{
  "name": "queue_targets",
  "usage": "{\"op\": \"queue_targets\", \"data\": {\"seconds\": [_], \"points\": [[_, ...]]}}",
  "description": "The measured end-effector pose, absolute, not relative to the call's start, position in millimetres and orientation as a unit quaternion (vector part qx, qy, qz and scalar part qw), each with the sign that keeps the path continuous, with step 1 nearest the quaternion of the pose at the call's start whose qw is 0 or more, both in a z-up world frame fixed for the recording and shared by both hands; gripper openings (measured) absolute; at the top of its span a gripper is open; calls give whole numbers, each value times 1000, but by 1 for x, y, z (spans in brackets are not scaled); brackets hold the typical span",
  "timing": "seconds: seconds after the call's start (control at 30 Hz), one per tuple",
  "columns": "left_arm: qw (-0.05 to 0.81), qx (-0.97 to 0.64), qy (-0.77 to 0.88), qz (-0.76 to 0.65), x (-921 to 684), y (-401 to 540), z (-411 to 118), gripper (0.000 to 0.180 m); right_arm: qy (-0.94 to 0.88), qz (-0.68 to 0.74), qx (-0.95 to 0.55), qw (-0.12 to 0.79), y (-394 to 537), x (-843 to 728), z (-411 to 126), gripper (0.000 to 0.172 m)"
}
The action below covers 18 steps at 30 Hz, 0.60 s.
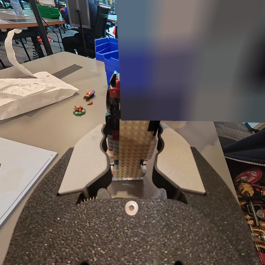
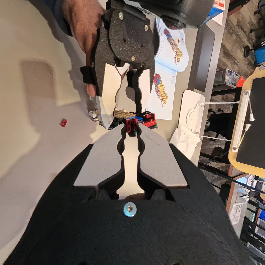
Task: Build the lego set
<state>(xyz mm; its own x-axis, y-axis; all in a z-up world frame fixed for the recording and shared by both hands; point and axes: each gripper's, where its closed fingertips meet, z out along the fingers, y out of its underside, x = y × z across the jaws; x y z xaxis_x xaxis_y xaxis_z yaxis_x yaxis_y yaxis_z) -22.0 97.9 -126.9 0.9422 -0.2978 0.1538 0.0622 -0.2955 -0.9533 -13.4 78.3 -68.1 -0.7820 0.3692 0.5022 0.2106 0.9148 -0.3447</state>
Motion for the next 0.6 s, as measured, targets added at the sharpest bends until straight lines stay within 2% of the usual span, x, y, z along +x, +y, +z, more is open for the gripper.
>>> {"op": "queue_targets", "data": {"seconds": [0.3, 0.6], "points": [[587, -792, 86, -143, -19, 98, -128, 68, -947, 155, -179, 219, 80, -14, -67, 13], [586, -793, 88, -142, -18, 97, -128, 68, -948, 164, -192, 191, 80, -11, -69, 13]]}}
